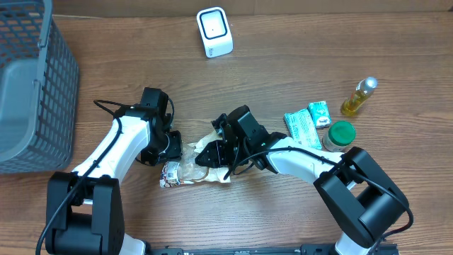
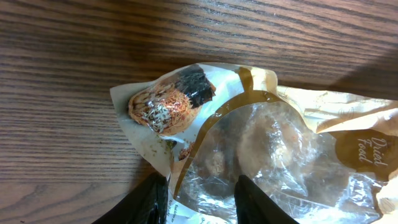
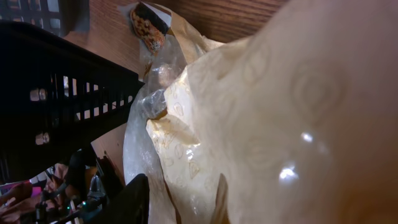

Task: Scan the item barcode

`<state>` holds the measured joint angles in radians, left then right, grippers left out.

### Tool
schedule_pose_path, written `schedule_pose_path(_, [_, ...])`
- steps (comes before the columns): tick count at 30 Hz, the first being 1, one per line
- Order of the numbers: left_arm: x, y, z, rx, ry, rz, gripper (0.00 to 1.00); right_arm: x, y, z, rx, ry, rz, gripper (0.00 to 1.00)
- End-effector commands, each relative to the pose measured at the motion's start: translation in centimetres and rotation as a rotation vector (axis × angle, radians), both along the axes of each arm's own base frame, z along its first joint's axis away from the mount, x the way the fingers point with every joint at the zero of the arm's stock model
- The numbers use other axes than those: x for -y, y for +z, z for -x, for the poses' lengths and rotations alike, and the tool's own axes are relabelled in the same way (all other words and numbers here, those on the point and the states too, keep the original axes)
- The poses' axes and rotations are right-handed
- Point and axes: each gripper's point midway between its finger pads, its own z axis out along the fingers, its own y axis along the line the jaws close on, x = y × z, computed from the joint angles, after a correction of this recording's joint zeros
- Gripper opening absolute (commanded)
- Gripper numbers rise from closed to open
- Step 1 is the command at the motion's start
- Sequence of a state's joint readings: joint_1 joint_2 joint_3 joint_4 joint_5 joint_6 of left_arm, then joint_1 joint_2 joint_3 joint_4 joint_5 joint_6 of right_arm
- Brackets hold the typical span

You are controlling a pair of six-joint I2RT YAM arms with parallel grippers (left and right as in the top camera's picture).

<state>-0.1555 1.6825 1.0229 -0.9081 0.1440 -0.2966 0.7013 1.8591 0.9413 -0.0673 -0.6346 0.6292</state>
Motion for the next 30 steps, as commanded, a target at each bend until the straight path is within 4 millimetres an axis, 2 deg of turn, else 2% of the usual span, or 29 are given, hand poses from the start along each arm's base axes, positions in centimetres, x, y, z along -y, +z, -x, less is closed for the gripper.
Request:
schedule_pose_path(1, [0.4,-0.1,0.2,-0.006,0.001,0.021,0.40,-0.3,-0.3,0.3,0.006,0.008,0.004,0.36])
schedule_pose_path(3, [0.4,-0.1,0.2,-0.006,0.001,0.021,0.40,-0.3,-0.3,0.4,0.006,0.008,0.004,0.29])
schedule_pose_path(6, [0.4,-0.1,0.2,-0.006,0.001,0.021,0.40,-0.3,-0.3,0.4,0.006,0.010,0.004,0.27])
schedule_pose_path(9, [0.4,-0.1,0.2,-0.006,0.001,0.021,0.40,-0.5,-0.3,0.6,0.007,0.016,0.004,0.17])
schedule_pose_path(19, [0.4,-0.1,0.2,-0.006,0.001,0.020,0.41,0.1,-1.0,-0.4,0.057,-0.026,0.055,0.15])
schedule_pose_path(25, [0.4,-0.1,0.2,-0.006,0.001,0.020,0.49,0.1,-1.0,-0.4,0.075,-0.011,0.059,0.13])
schedule_pose_path(28, [0.5,-0.1,0.3,-0.010,0.001,0.024,0.47,0.1,-1.1,-0.4,0.074,-0.011,0.059,0.11])
schedule_pose_path(30, [0.6,0.0,0.2,-0.008,0.001,0.032,0.49,0.2,-1.1,-0.4,0.071,-0.011,0.062,0.10])
